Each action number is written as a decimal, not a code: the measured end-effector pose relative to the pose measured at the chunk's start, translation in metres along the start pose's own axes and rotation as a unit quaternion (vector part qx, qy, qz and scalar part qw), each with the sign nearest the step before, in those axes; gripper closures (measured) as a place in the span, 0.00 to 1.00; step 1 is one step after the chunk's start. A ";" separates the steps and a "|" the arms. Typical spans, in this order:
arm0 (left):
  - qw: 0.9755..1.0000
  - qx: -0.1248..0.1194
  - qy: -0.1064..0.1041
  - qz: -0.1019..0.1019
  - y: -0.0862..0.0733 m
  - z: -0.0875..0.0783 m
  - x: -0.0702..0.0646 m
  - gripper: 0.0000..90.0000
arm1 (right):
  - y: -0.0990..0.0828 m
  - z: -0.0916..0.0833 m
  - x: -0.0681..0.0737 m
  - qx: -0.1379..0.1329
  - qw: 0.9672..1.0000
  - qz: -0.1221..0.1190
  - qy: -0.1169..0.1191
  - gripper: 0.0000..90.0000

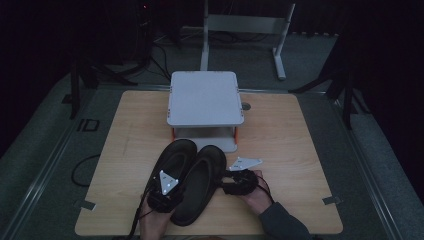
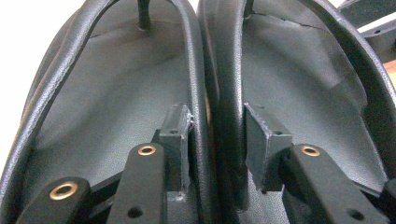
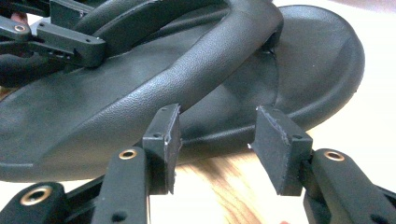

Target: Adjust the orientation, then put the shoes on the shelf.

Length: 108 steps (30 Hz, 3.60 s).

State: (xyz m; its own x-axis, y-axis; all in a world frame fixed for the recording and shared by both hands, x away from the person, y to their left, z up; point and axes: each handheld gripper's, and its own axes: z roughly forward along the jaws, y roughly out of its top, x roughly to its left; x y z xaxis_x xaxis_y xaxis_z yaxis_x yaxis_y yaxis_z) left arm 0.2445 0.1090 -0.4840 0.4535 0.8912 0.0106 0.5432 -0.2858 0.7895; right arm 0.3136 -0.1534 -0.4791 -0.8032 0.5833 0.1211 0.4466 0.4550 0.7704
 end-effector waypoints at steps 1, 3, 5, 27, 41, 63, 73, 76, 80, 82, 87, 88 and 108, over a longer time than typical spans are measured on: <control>1.000 0.000 0.000 0.000 0.000 0.000 0.000 0.68 | 0.000 0.000 0.000 0.000 1.000 0.000 0.000 0.56; 1.000 0.001 0.003 0.006 0.001 0.001 -0.001 0.67 | 0.000 0.000 0.000 0.001 1.000 -0.001 0.000 0.56; 1.000 0.001 0.005 0.010 0.001 0.002 -0.002 0.65 | 0.000 0.000 0.000 0.001 1.000 0.000 0.001 0.56; 1.000 0.004 0.009 0.019 0.007 0.009 -0.002 0.74 | 0.000 -0.001 -0.001 -0.004 1.000 0.001 0.001 0.55; 1.000 0.002 0.016 0.005 0.006 0.008 -0.001 0.84 | 0.000 -0.005 0.000 -0.016 1.000 -0.002 -0.006 0.54; 1.000 -0.017 0.012 -0.017 0.026 0.011 -0.003 0.84 | -0.008 -0.033 -0.021 -0.040 0.998 0.025 -0.041 0.54; 0.999 -0.023 0.021 -0.030 0.041 0.020 -0.001 0.84 | -0.012 -0.039 -0.030 -0.044 0.997 0.036 -0.051 0.54; 0.999 -0.028 0.026 -0.035 0.046 0.024 -0.001 0.84 | -0.013 -0.040 -0.031 -0.044 0.997 0.039 -0.052 0.54; 0.998 -0.032 0.028 -0.040 0.053 0.029 -0.002 0.84 | -0.013 -0.039 -0.031 -0.043 0.997 0.038 -0.053 0.54; 0.998 -0.032 0.031 -0.041 0.056 0.032 -0.003 0.84 | -0.013 -0.039 -0.032 -0.043 0.997 0.037 -0.052 0.54; 0.998 -0.037 0.034 -0.043 0.064 0.038 -0.007 0.84 | -0.014 -0.040 -0.034 -0.043 0.997 0.040 -0.055 0.54; 0.998 -0.037 0.036 -0.044 0.066 0.040 -0.007 0.84 | -0.014 -0.041 -0.034 -0.043 0.997 0.041 -0.055 0.54; 0.995 -0.050 0.064 -0.063 0.090 0.062 -0.013 0.84 | -0.018 -0.041 -0.037 -0.040 0.997 0.047 -0.056 0.54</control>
State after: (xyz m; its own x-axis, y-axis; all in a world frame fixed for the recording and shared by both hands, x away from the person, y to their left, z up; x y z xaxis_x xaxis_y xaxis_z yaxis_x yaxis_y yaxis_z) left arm 0.3316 0.0498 -0.4515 0.2882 0.9574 -0.0199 0.5136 -0.1370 0.8470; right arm 0.3194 -0.2104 -0.4721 -0.7083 0.6940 0.1293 0.4820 0.3416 0.8068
